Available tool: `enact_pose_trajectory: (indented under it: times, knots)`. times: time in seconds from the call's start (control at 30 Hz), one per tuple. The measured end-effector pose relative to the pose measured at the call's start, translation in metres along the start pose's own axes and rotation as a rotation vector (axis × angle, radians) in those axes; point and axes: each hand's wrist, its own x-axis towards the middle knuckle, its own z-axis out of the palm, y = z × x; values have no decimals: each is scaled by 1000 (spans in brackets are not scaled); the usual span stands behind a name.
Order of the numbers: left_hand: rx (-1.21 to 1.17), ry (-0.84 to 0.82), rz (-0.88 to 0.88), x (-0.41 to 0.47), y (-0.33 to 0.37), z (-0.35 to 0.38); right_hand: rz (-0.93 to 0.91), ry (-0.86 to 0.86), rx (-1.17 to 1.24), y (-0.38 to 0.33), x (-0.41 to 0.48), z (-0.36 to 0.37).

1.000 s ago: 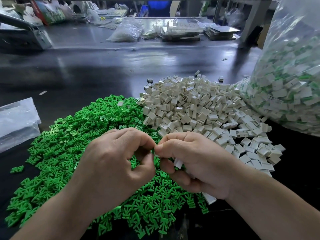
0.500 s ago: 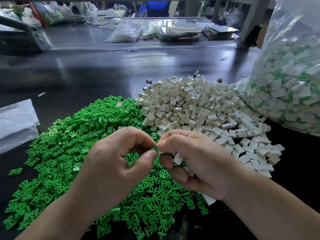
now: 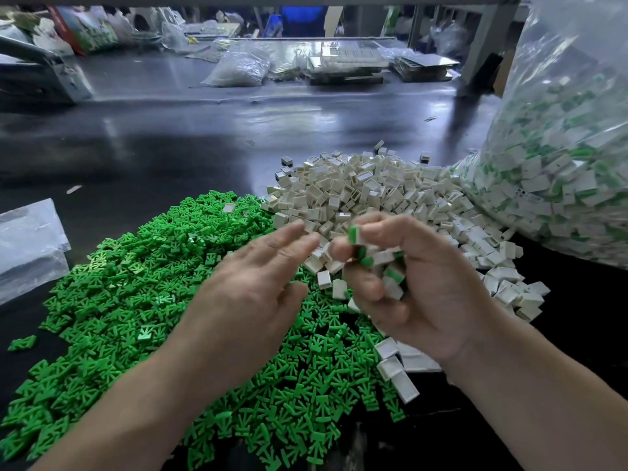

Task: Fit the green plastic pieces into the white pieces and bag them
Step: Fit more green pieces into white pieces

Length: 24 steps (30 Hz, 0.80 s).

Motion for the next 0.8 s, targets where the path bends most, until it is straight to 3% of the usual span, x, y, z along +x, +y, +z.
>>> enact_pose_trajectory:
  times: [0.13, 0.33, 0.43, 0.57, 0.8]
  knots:
    - [254, -298, 54, 0, -6, 17, -51, 54, 189, -5, 3, -3]
    - [237, -53, 178, 2, -7, 12, 68, 215, 214, -4, 5, -2]
    - [236, -56, 133, 1, -9, 15, 104, 307, 173, -3, 6, -4]
    - [276, -145, 153, 0, -6, 18, 138, 281, 119, 1, 6, -4]
    - [191, 39, 141, 3, -11, 17, 168, 251, 59, 3, 6, -7]
